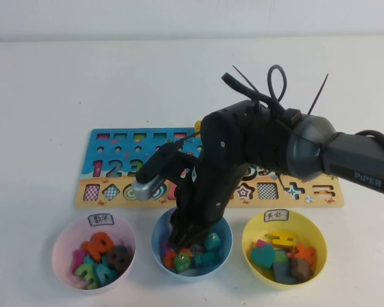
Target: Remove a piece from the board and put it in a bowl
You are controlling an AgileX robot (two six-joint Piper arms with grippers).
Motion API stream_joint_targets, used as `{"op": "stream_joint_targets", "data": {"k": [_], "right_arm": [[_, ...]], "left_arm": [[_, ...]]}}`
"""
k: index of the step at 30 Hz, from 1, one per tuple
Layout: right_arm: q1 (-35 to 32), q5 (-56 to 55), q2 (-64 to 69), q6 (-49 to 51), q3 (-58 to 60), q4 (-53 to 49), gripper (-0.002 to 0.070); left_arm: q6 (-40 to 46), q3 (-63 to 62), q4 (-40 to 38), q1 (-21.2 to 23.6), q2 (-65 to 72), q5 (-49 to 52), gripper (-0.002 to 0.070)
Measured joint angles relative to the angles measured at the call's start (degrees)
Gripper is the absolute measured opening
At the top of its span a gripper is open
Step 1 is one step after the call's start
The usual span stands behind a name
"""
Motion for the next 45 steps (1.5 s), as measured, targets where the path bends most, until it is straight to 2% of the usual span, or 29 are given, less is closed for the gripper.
{"op": "stream_joint_targets", "data": {"k": [13,23,34,38,42,45], "right_arm": [[0.0,0.4,0.0,0.0,-0.1,0.2,0.0202],[0.0,1.0,0.3,0.0,-0.1,0.2,0.0309],[0.0,1.9,-4.7,0.0,-0.1,0.1,0.0319],[0.0,4.7,-8.0,0.8,-0.1,0.3,0.0256],[0.0,7.8,-10.7,1.3,-0.1,2.1,0.0083],[0.0,9.2,-12.7,1.4,-0.1,3.5,0.0011]], "left_arm": [[0.0,0.0,0.0,0.0,0.0,0.0,-0.0001],[0.0,0.0,0.0,0.0,0.0,0.0,-0.0001],[0.0,0.0,0.0,0.0,0.0,0.0,-0.0001],[0.0,0.0,0.0,0.0,0.0,0.0,-0.0001],[0.0,0.0,0.0,0.0,0.0,0.0,-0.0001],[0.0,0.0,0.0,0.0,0.0,0.0,-0.0001]]}}
